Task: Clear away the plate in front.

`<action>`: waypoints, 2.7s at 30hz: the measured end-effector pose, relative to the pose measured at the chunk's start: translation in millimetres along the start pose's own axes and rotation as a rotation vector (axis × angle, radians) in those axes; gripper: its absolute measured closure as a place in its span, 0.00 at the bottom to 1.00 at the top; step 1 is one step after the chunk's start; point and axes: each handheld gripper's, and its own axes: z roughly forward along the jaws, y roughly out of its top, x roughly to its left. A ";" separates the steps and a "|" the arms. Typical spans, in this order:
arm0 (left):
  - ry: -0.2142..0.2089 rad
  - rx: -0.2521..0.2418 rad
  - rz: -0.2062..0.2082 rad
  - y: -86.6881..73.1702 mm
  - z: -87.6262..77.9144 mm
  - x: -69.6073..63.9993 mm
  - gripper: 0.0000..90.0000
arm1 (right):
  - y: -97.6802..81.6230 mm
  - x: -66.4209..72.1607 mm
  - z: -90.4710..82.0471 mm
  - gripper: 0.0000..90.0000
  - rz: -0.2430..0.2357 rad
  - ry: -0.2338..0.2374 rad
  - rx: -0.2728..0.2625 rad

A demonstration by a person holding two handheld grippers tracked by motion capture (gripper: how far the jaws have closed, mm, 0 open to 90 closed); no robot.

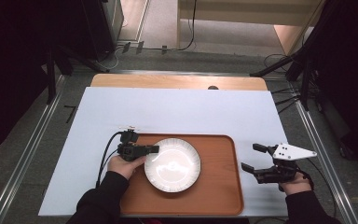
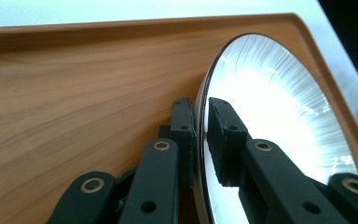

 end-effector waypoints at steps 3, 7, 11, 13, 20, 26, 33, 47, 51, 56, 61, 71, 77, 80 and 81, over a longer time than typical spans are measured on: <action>0.018 0.013 0.024 0.3 0.9 -1.2 0.88 | 0.0 -0.1 0.1 0.17 0.000 0.000 0.000; 0.019 0.015 0.028 0.4 1.2 -1.3 0.87 | 0.0 -0.1 0.2 0.17 0.000 0.000 0.000; 0.004 0.011 0.028 0.8 0.5 -0.7 0.85 | 0.0 -0.1 0.1 0.17 0.001 0.000 0.000; -0.001 0.002 0.032 1.3 -1.0 -1.1 0.83 | 0.0 -0.2 0.1 0.17 0.000 0.001 0.000; 0.013 -0.013 0.059 8.2 -10.7 -6.5 0.64 | -0.1 -0.4 0.2 0.17 -0.001 0.001 0.000; 0.002 -0.022 0.119 10.9 -17.5 -14.7 0.50 | -0.1 -0.4 0.0 0.17 0.000 0.000 0.001; -0.004 -0.033 0.201 9.2 -29.0 -26.7 0.44 | -0.2 -0.4 0.1 0.17 0.000 0.001 0.001; 0.049 0.018 0.309 3.4 -51.2 -28.6 0.38 | -0.1 -0.2 1.0 0.17 0.000 0.006 0.002; 0.064 0.013 0.346 0.7 -57.0 -26.8 0.38 | 0.0 -0.1 1.0 0.17 -0.001 0.011 0.007; 0.065 0.023 0.357 -2.4 -63.4 -22.8 0.36 | 0.4 -0.1 1.9 0.17 -0.001 0.012 0.004; 0.067 0.019 0.373 -5.6 -69.2 -19.1 0.34 | 1.6 0.1 2.8 0.17 -0.001 0.012 0.000; 0.067 -0.003 0.389 -9.9 -83.1 -11.1 0.32 | 1.8 0.1 3.5 0.17 -0.001 0.017 0.006; 0.076 -0.032 0.375 -13.7 -90.5 -2.0 0.32 | 1.7 -0.2 3.6 0.17 -0.003 0.014 0.005; 0.083 -0.047 0.355 -15.8 -95.5 4.6 0.32 | 1.7 0.0 3.5 0.17 -0.003 0.014 0.006; 0.092 -0.053 0.356 -16.7 -96.7 6.5 0.32 | 1.7 0.1 3.4 0.17 -0.003 0.015 0.006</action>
